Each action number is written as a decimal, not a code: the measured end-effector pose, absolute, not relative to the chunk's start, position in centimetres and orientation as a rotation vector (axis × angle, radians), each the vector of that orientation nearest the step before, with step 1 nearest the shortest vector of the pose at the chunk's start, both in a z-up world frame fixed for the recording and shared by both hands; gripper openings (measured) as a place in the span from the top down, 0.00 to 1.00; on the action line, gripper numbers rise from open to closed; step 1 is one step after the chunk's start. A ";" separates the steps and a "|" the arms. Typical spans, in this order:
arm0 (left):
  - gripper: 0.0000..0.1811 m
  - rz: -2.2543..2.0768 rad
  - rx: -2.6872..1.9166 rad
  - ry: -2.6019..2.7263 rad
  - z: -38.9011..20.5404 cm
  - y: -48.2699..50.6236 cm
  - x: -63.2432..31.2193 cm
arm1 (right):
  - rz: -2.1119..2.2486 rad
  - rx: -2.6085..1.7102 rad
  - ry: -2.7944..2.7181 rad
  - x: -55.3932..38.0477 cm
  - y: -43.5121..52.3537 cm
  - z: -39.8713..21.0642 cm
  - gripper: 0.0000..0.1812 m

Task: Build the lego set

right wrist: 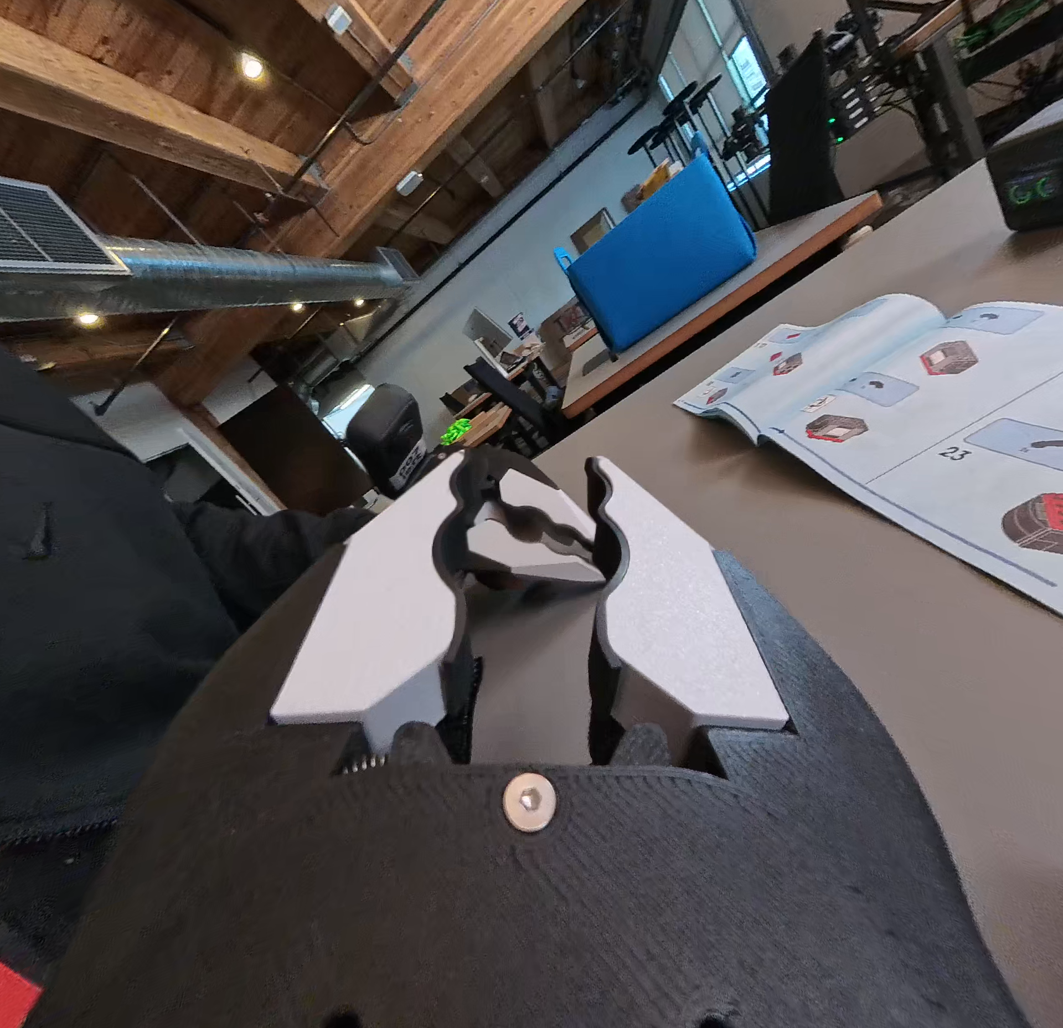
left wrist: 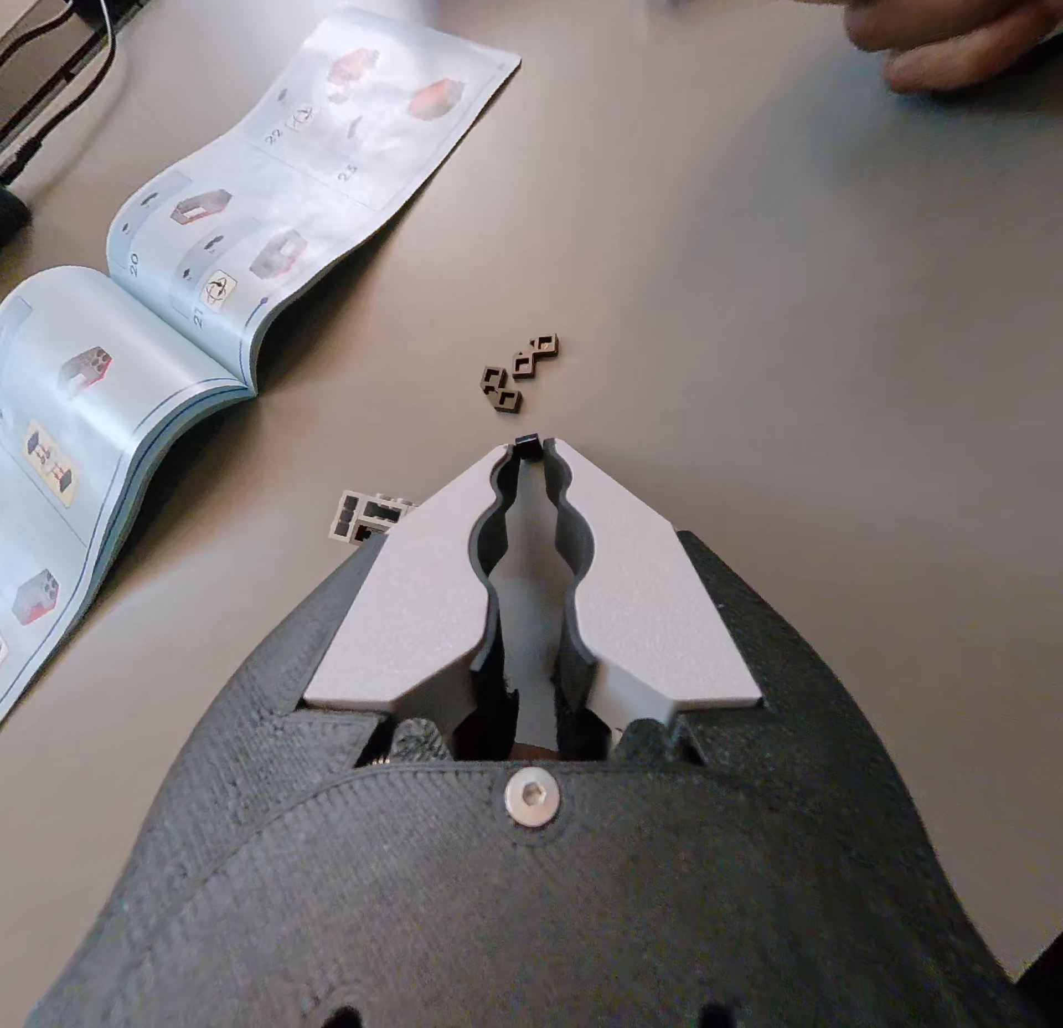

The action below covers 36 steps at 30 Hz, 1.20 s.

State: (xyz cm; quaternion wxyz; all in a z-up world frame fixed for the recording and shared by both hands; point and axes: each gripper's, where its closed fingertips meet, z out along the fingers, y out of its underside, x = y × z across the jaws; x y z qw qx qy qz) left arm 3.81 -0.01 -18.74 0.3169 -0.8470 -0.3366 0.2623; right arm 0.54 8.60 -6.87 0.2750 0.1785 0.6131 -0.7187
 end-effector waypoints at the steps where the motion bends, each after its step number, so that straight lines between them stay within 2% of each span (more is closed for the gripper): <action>1: 0.94 0.694 -2.230 -0.884 -18.7 0.0 3.8 | -1.926 0.470 1.640 0.7 8.9 -6.8 0.79; 10: 0.93 0.600 -2.198 -0.930 -18.8 0.0 3.8 | -1.886 0.425 1.628 1.5 10.4 -6.7 0.79; 15: 0.84 0.567 -2.158 -0.931 -18.3 0.1 3.8 | -1.883 0.423 1.636 1.6 10.3 -6.8 0.79; 26: 0.83 0.568 -2.062 -0.942 -16.6 0.8 4.5 | -1.879 0.424 1.643 1.6 10.2 -6.9 0.79; 30: 0.83 0.605 -2.024 -0.913 -14.0 1.6 4.0 | -1.876 0.423 1.649 1.6 10.2 -6.9 0.79; 36: 0.83 0.630 -1.957 -0.785 -6.8 5.1 0.4 | -1.860 0.420 1.686 1.8 9.8 -7.3 0.79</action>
